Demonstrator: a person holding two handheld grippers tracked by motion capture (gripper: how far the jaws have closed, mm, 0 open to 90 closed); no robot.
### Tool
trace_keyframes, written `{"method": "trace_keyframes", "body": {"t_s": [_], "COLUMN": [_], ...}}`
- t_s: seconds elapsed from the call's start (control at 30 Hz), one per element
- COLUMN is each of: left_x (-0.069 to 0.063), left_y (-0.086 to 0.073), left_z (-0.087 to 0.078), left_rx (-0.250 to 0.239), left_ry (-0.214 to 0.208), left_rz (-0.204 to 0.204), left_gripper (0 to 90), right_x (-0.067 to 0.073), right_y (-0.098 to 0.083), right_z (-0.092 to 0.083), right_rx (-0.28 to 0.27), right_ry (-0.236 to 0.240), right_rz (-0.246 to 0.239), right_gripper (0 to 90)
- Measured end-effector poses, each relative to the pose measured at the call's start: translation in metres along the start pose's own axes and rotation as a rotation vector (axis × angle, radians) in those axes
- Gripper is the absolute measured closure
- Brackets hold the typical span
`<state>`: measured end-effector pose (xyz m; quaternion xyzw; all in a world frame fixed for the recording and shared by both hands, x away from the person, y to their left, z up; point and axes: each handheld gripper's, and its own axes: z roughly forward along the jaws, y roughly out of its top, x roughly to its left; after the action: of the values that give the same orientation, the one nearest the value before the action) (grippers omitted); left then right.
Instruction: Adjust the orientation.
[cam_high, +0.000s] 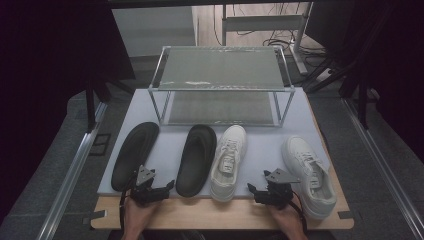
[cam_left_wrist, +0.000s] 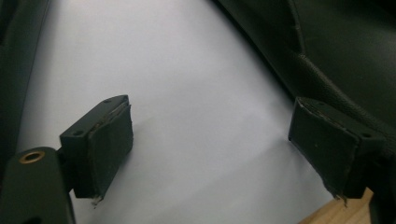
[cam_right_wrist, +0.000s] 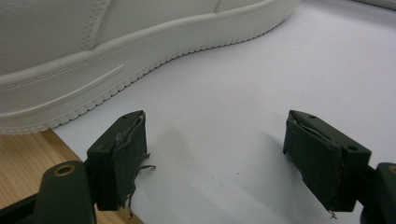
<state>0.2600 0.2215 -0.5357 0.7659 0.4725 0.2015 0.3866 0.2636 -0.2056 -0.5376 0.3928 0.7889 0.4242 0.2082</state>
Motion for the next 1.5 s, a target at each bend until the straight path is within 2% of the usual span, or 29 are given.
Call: {"method": "trace_keyframes", "body": {"t_s": [0.33, 0.63, 0.93, 1.23, 1.5], "left_x": [0.007, 0.016, 0.030, 0.045, 0.065], "left_y": [0.007, 0.016, 0.023, 0.031, 0.037], "left_z": [-0.012, -0.021, -0.027, -0.033, -0.033], "left_rx": [-0.035, -0.045, -0.041, -0.024, -0.025], "left_ry": [0.010, 0.006, 0.023, 0.060, 0.094], "left_rz": [-0.015, -0.033, -0.045, -0.047, -0.073], "left_gripper": [14.3, 16.5, 20.6, 27.3, 42.0], "right_x": [0.001, 0.001, 0.002, 0.002, 0.003], "right_y": [0.000, 0.000, 0.000, 0.000, -0.001], "right_z": [-0.001, -0.001, -0.001, 0.000, -0.001], "right_rx": [0.000, 0.002, 0.001, -0.001, 0.001], "right_ry": [-0.005, -0.012, -0.015, -0.017, -0.025], "right_rz": [0.003, 0.004, 0.007, 0.009, 0.010], "right_gripper": [22.0, 21.9, 21.8, 21.8, 21.7]}}
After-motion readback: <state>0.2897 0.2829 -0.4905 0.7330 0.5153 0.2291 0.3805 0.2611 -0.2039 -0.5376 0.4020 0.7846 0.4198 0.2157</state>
